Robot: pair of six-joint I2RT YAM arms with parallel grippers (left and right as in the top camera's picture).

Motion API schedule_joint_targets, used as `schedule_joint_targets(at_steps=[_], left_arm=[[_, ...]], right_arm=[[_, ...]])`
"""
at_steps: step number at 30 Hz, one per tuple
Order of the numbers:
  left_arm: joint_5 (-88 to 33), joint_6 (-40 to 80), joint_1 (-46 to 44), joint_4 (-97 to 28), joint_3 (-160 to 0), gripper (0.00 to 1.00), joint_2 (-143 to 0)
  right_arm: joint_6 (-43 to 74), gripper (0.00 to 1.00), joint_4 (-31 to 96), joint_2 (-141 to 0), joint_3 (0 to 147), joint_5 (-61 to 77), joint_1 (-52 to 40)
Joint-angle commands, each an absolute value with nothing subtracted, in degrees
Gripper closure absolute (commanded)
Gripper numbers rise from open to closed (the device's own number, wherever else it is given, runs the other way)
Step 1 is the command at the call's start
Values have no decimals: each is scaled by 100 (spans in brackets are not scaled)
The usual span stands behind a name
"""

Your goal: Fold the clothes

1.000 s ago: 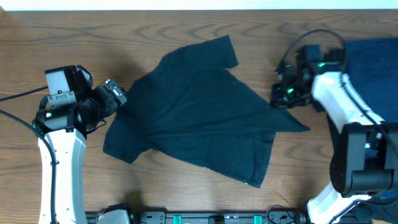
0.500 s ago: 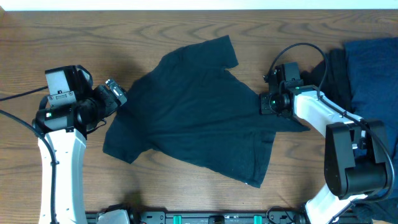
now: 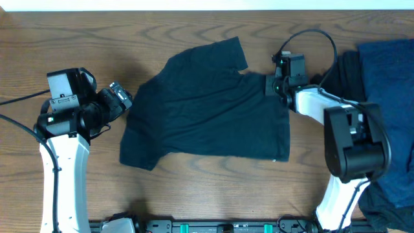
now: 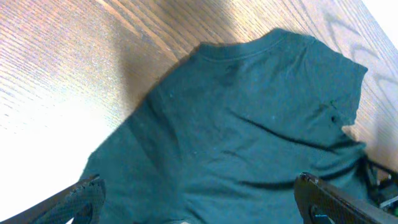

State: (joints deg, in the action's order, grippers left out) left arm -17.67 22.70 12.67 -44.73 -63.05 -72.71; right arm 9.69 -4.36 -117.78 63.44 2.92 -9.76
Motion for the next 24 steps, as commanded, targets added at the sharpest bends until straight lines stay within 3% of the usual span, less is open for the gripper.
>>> schedule_joint_targets(at_steps=[1,5,11,19,22,24], left_arm=[[-1774,2259,1280,-4473,-6324,2,-7271],[-1774,2259,1280,-4473,-6324,2,-7271],[-1774,2259,1280,-4473,-6324,2,-7271],[-1774,2259,1280,-4473,-6324,2,-7271],[-1774,2259,1280,-4473,-6324,2,-7271],[-1774,2259,1280,-4473,-6324,2,-7271]], right_arm=[[906,99,-530,-12663,6239,-390,-993],[652,99,-799,-12742,6777,-386,-993],[104,82,137,-12551,8171,-384,-993],[386,48,3708,-11319,9767,-386,-921],[384,48,5223,-10781,9821,-373,-867],[381,55,6156,-10571,9813,-316,-854]])
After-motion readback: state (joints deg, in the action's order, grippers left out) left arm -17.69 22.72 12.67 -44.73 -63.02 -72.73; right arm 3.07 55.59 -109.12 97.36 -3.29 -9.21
